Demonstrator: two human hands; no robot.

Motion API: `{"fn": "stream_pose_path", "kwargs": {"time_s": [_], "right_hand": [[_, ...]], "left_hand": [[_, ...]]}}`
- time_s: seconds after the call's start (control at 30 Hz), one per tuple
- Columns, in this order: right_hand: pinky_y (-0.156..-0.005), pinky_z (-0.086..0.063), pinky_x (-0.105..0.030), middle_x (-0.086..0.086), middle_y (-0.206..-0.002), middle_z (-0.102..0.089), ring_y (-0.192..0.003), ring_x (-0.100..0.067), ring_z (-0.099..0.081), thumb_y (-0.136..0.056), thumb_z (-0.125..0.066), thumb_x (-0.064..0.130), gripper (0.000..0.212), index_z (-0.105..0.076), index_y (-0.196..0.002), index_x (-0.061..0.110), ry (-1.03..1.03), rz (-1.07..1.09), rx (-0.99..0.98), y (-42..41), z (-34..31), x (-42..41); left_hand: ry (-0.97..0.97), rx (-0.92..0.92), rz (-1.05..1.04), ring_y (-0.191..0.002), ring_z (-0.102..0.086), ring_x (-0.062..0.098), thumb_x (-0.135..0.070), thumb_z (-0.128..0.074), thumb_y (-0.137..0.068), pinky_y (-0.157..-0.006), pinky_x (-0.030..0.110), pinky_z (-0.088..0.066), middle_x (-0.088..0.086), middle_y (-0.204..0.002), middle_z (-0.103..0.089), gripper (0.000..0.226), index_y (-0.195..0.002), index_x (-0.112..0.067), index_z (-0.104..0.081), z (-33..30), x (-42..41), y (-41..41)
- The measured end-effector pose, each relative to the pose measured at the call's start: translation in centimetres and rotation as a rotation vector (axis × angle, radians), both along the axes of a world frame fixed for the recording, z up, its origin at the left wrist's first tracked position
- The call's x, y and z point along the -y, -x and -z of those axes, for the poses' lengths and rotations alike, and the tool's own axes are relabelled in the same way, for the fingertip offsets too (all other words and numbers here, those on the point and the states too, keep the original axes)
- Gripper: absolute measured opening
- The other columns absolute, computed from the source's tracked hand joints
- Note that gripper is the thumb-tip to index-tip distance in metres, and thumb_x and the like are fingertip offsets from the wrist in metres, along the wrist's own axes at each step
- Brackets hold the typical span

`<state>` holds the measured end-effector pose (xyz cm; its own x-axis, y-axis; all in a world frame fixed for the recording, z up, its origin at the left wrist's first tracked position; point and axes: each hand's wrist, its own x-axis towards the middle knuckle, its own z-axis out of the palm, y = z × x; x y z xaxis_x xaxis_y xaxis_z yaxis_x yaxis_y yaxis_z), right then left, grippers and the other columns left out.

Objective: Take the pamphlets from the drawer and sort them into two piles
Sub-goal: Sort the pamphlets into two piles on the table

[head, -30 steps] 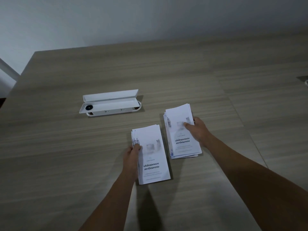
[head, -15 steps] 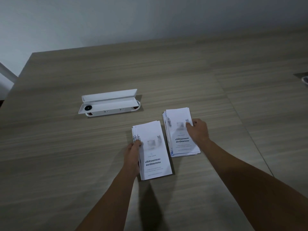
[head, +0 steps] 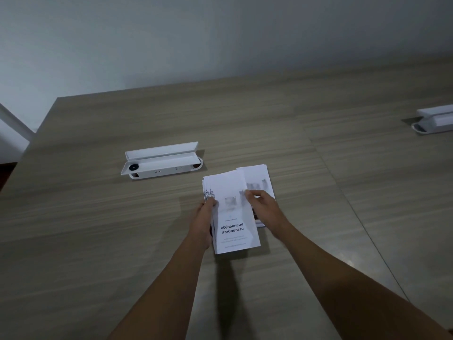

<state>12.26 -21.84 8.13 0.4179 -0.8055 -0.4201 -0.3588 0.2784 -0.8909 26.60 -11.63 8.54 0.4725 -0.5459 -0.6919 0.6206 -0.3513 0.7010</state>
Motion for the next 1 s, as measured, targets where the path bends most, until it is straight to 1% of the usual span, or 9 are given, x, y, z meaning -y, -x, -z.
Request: {"fn": "stream_pose_path", "kwargs": {"time_s": [0.1,0.2,0.3,0.37,0.47,0.53,0.7,0.83,1.0], "right_hand": [[-0.078,-0.056,-0.031,-0.002,-0.109,-0.071,-0.098,-0.019,-0.07,-0.094,-0.061,0.045,0.037,-0.061,-0.119,0.017,0.021,-0.01,-0.02,0.3,-0.7,-1.3],[-0.09,-0.055,-0.039,-0.004,-0.113,-0.069,-0.102,-0.023,-0.068,-0.096,-0.059,0.036,0.032,-0.06,-0.121,0.015,0.052,0.002,-0.024,0.8,-1.0,-1.8],[-0.082,-0.055,-0.036,-0.003,-0.11,-0.069,-0.096,-0.021,-0.068,-0.096,-0.059,0.034,0.026,-0.06,-0.116,0.017,0.051,0.024,-0.022,1.2,-1.3,-1.9],[-0.075,-0.053,-0.033,-0.004,-0.108,-0.069,-0.09,-0.018,-0.068,-0.096,-0.06,0.034,0.02,-0.061,-0.11,0.021,0.05,0.045,-0.029,1.4,-1.4,-2.0],[-0.082,-0.055,-0.038,-0.002,-0.109,-0.07,-0.094,-0.021,-0.069,-0.093,-0.063,0.037,0.024,-0.062,-0.111,0.02,0.028,0.068,-0.018,1.7,-1.6,-2.0],[-0.083,-0.056,-0.038,-0.001,-0.11,-0.07,-0.097,-0.022,-0.069,-0.091,-0.066,0.039,0.031,-0.062,-0.115,0.019,0.01,0.069,-0.006,1.8,-1.9,-2.0],[-0.069,-0.054,-0.03,-0.001,-0.108,-0.071,-0.092,-0.018,-0.071,-0.09,-0.068,0.034,0.033,-0.062,-0.118,0.017,0.001,0.042,0.027,2.1,-2.7,-1.6],[-0.079,-0.056,-0.035,-0.003,-0.109,-0.072,-0.095,-0.022,-0.071,-0.091,-0.069,0.029,0.034,-0.062,-0.12,0.014,0.008,0.044,0.029,2.0,-2.3,-1.0],[-0.07,-0.056,-0.03,-0.001,-0.108,-0.071,-0.088,-0.016,-0.071,-0.088,-0.072,0.029,0.034,-0.06,-0.119,0.019,0.023,0.04,0.009,1.6,-1.7,0.4]], "left_hand": [[0.041,-0.001,0.032,-0.12,-0.067,0.046,-0.021,-0.064,-0.098,-0.099,0.059,-0.055,0.022,-0.128,-0.072,0.04,-0.134,-0.005,-0.059,-1.0,-0.4,1.2],[0.09,-0.022,0.073,-0.113,-0.072,0.039,-0.03,-0.06,-0.101,-0.084,0.045,-0.063,0.016,-0.122,-0.076,0.038,-0.131,-0.009,-0.066,-1.6,-1.0,2.1],[0.099,-0.025,0.105,-0.09,-0.079,0.026,-0.037,-0.05,-0.103,-0.068,0.031,-0.061,0.013,-0.116,-0.079,0.041,-0.124,-0.01,-0.072,-2.1,-1.5,2.2],[0.089,0.007,0.112,-0.094,-0.076,0.028,-0.033,-0.05,-0.103,-0.074,0.034,-0.06,0.017,-0.122,-0.076,0.041,-0.128,-0.006,-0.07,-2.2,-1.8,2.2],[0.093,0.008,0.11,-0.123,-0.065,0.041,-0.023,-0.051,-0.104,-0.105,0.05,-0.053,0.02,-0.131,-0.07,0.04,-0.136,-0.003,-0.065,-1.8,-1.9,2.2],[0.124,-0.018,0.087,-0.129,-0.061,0.044,-0.02,-0.053,-0.105,-0.113,0.058,-0.044,0.023,-0.135,-0.067,0.038,-0.138,-0.002,-0.062,-1.6,-1.8,2.2],[0.175,-0.03,0.073,-0.125,-0.063,0.044,-0.018,-0.06,-0.103,-0.109,0.063,-0.046,0.021,-0.132,-0.07,0.037,-0.137,-0.004,-0.062,-1.3,-1.8,2.2],[0.209,-0.016,0.058,-0.125,-0.063,0.045,-0.02,-0.055,-0.105,-0.108,0.061,-0.048,0.022,-0.134,-0.068,0.039,-0.139,-0.002,-0.06,-1.1,-2.0,2.1],[0.192,0.044,0.024,-0.094,-0.076,0.029,-0.021,-0.056,-0.105,-0.08,0.042,-0.062,0.019,-0.123,-0.074,0.036,-0.133,0.0,-0.062,-0.3,-2.1,1.2]]}}
